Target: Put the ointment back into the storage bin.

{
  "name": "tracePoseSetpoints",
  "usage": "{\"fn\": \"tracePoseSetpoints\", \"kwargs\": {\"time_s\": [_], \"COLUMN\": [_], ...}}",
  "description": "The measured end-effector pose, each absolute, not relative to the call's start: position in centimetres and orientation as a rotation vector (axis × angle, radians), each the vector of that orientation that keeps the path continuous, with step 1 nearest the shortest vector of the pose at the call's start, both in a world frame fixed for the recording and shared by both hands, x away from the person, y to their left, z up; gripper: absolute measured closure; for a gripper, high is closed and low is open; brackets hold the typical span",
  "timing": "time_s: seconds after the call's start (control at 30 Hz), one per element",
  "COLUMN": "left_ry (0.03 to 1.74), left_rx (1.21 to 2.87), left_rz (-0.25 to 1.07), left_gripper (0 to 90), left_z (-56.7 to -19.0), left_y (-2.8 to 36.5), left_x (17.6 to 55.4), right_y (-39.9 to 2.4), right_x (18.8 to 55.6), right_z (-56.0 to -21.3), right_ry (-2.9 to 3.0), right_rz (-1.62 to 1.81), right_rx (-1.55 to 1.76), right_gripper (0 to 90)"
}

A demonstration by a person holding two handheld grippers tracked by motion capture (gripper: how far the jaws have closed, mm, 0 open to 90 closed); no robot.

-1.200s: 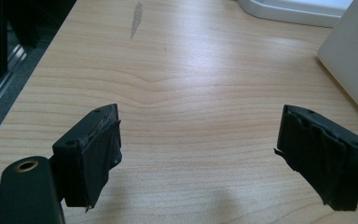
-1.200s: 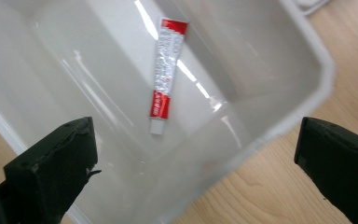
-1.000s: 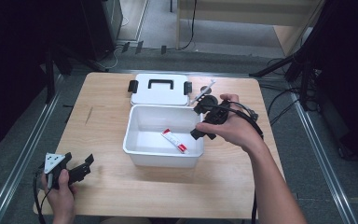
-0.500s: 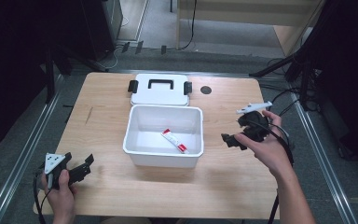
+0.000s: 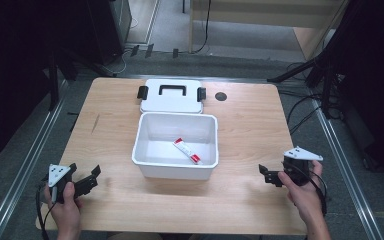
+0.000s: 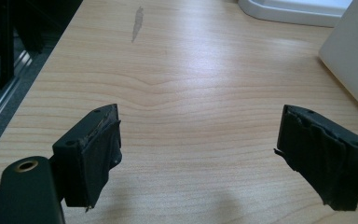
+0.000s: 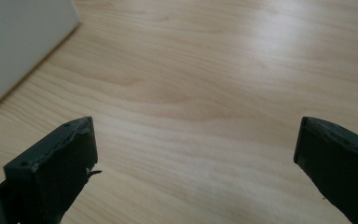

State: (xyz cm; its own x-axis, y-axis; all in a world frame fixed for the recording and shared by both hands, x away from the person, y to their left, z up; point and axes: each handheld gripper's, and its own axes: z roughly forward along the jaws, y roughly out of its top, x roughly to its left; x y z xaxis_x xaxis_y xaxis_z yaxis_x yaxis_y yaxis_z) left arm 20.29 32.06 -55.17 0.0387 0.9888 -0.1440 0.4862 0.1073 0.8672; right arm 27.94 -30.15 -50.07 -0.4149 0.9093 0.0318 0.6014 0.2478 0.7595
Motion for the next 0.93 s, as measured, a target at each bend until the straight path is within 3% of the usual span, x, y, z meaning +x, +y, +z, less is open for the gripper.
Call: {"fn": "tracePoseSetpoints", "kwargs": {"time_s": [0.27, 0.57, 0.93], "left_ry": [1.563, 1.561, 1.564], "left_rx": [1.489, 1.491, 1.489], "left_rz": [0.784, 0.788, 0.784], "left_gripper": [14.2, 14.2, 14.2], "left_z": [-55.2, -55.2, -55.2], "left_y": [32.0, 32.0, 32.0], "left_x": [20.2, 20.2, 20.2], "right_y": [-33.8, -36.1, -36.4], "right_x": [24.4, 22.4, 22.5], "right_z": [-54.1, -54.5, -54.7], "right_ry": [1.959, 1.832, 1.794], "right_rz": [1.093, 1.214, 1.224], "right_rx": [1.445, 1.496, 1.537], "right_gripper": [0.5, 0.5, 0.6]}}
